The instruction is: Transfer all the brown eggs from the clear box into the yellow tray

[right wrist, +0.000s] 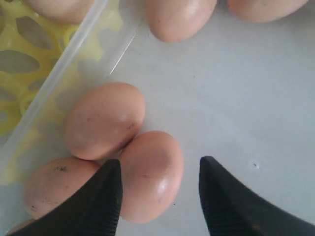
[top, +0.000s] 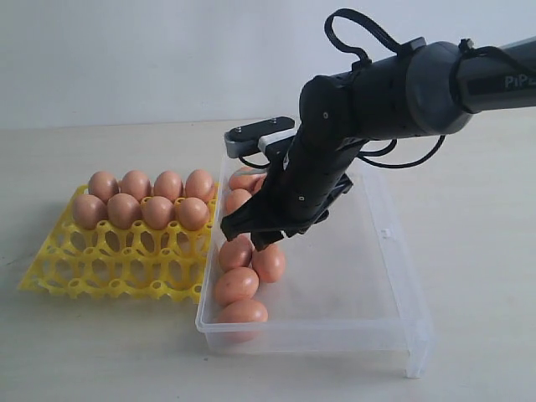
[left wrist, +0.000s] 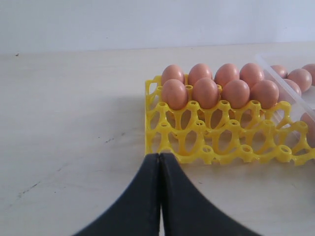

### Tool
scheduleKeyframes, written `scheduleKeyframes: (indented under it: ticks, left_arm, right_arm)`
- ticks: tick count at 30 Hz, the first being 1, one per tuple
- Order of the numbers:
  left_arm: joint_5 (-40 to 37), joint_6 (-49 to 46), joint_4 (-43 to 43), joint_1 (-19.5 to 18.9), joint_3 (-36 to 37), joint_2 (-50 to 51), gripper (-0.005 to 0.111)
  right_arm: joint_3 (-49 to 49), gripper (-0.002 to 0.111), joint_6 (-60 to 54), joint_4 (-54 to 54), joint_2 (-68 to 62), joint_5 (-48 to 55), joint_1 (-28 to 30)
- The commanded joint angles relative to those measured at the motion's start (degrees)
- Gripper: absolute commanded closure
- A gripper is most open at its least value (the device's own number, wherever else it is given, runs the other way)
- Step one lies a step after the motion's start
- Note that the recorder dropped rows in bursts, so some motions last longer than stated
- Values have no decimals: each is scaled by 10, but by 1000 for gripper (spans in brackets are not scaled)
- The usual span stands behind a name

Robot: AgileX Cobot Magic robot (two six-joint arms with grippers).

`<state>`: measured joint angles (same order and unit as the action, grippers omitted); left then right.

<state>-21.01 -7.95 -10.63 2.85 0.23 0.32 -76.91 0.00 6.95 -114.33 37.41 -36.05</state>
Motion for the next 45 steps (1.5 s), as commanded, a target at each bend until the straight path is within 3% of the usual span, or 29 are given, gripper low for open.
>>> scheduleKeyframes:
  ticks: [1, 5, 45]
  left_arm:
    - [6, -1, -1, -1, -2, -3, 107]
    - [6, -1, -1, -1, -2, -3, 107]
    - [6, -1, -1, -1, -2, -3, 107]
  right_arm:
    - [0, 57, 0, 2, -8, -10, 4]
    - [0, 51, 0, 2, -15, -16, 4]
    - [-1, 52, 0, 15, -59, -83, 4]
